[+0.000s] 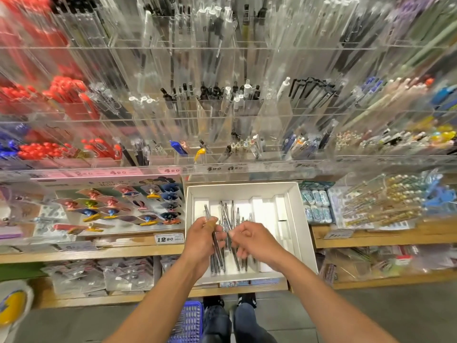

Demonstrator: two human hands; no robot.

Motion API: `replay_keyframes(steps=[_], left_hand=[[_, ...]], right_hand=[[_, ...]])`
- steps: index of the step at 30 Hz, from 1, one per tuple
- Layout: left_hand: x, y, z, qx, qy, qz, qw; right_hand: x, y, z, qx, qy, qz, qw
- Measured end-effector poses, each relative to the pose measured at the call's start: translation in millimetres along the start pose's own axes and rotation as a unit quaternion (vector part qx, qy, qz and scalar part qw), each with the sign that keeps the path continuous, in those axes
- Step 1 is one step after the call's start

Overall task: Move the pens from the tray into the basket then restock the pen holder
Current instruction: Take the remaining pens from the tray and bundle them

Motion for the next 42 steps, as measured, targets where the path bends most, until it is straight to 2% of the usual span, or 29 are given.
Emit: replay_keyframes(steps=[3, 6, 11, 13, 15, 18, 21, 26, 28, 30, 33, 35, 39, 40, 42], left_hand=[[-2.6, -8.0, 3.9, 0.016, -0.009, -0.014, 1.000], [-5.4, -10.4, 5.2, 0.020, -0.016, -0.023, 0.999], [-7.6, -12.6, 6.1, 0.026, -0.020, -0.041, 0.999], [-8.9, -13.4, 6.2, 0.031, -0.021, -0.045, 0.998], [-10.2, -13.9, 6.7, 0.035, -0.020, -0.049, 0.998], [-12.3, -14.3, 7.4, 0.044, -0.017, -0.045, 0.998], [-12.7, -13.3, 6.8, 0.060, -0.011, -0.017, 0.998], [-17.1, -3.4, 4.4, 0.013, -0.025, -0.033, 0.999], [-15.7, -7.9, 4.2, 0.023, -0.019, -0.050, 0.998], [-17.6, -16.1, 5.1, 0.050, -0.021, -0.042, 0.998], [-26.6, -16.7, 0.8, 0.044, -0.047, -0.039, 0.997], [-31.9, -15.7, -1.4, 0.035, -0.057, -0.071, 0.995], [-36.2, -20.3, -1.1, 0.039, -0.069, -0.124, 0.989], [-37.4, -21.8, 0.1, 0.043, -0.070, -0.123, 0.989], [-38.4, -20.4, 1.1, 0.047, -0.071, -0.114, 0.990]], right_hand=[[24.4, -12.6, 28.3, 0.070, 0.048, -0.150, 0.985], [41.0, 11.3, 48.2, 0.041, 0.070, -0.323, 0.943], [42.0, 36.3, 59.9, 0.024, 0.072, -0.458, 0.886], [45.1, 39.8, 57.8, 0.016, 0.090, -0.452, 0.887], [43.7, 35.3, 54.1, 0.018, 0.083, -0.410, 0.908], [22.2, 28.7, 43.6, 0.002, 0.010, -0.317, 0.948], [-7.6, 16.1, 23.1, 0.028, -0.064, -0.183, 0.981], [-17.7, 23.6, 9.5, -0.010, -0.089, -0.099, 0.991], [-16.7, 15.3, 18.6, 0.002, -0.080, -0.069, 0.994], [-11.8, -5.0, 35.7, 0.065, -0.063, -0.093, 0.992], [2.6, -18.5, 60.4, 0.136, -0.027, -0.233, 0.962], [12.5, -5.3, 75.3, 0.121, -0.014, -0.326, 0.937], [15.5, 7.8, 83.1, 0.094, 0.012, -0.389, 0.916], [12.9, 7.9, 80.6, 0.087, 0.011, -0.380, 0.921], [6.4, 6.8, 67.2, 0.071, -0.004, -0.291, 0.954]])
Point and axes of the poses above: each hand's wrist, its own z-axis towards the middle knuckle, its own y-axis out of the palm, x = y × z, the point moved 10 cm from there along z, towards the middle knuckle, and after that the axes turned 2 degrees about -y, right-handed, at the moved point
